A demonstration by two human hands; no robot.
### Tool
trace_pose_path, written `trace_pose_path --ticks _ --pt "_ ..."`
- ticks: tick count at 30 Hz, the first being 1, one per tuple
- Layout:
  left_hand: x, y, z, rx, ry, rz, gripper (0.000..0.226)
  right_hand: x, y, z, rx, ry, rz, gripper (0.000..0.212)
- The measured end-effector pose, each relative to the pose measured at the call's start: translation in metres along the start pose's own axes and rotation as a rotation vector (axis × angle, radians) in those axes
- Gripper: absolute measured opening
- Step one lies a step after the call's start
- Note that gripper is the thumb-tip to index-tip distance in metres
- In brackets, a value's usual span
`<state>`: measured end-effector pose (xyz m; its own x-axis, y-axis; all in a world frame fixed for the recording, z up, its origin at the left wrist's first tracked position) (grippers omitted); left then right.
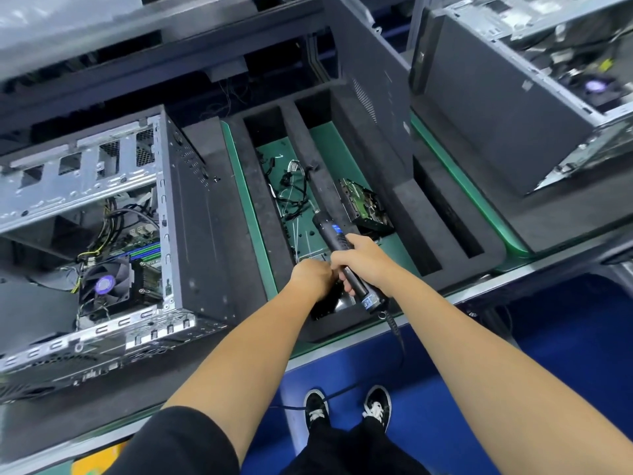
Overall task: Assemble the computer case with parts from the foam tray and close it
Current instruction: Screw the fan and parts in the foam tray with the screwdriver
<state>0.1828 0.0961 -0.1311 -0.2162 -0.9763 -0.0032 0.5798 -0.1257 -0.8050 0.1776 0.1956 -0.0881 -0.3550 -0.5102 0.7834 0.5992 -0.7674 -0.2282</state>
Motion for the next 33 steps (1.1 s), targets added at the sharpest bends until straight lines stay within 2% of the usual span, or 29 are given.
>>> trace_pose_path --ticks 4,8,11,16,21,27,33 --pt "0.0016 0.0021 -0.0016 0.013 -0.009 0.048 0.029 -0.0003 -0.0014 -0.0031 0.009 -0.006 -0.017 0.064" --pt "0.0021 0.0019 -0.0004 0.021 -0.004 0.055 0.029 0.0003 -0.0006 -0.0037 0.021 -0.017 -0.029 0.028" --pt "0.0012 0.0008 0.0012 0.02 0.013 0.077 0.03 0.0005 -0.0019 -0.0041 0.023 -0.016 -0.037 0.018" --pt "0.0001 0.0007 0.0025 0.021 0.043 0.126 0.028 0.0013 -0.0032 -0.0053 0.048 -0.023 -0.052 0.015" --pt "0.0016 -0.0015 -0.0011 0.032 0.027 0.213 0.015 0.0013 -0.0037 -0.0058 0.06 -0.029 -0.071 0.02" --pt "0.0033 -0.0021 -0.0027 -0.007 0.027 0.261 0.017 0.0006 -0.0042 -0.0081 0.074 -0.023 -0.099 0.033" --pt "0.0061 -0.0027 -0.0041 -0.062 -0.022 0.234 0.026 0.0011 -0.0064 -0.0104 0.096 -0.036 -0.084 0.026"
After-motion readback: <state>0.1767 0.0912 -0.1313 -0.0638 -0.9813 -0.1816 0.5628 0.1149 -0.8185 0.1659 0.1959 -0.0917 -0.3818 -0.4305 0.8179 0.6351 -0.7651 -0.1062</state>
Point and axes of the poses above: each hand's wrist, its own z-axis away from the middle knuckle, its own y-axis out of the palm, x = y × z, the point moved 5 cm from there along -z, towards the middle knuckle, and after that the axes turned 15 degrees about z, right-handed, at the moved point
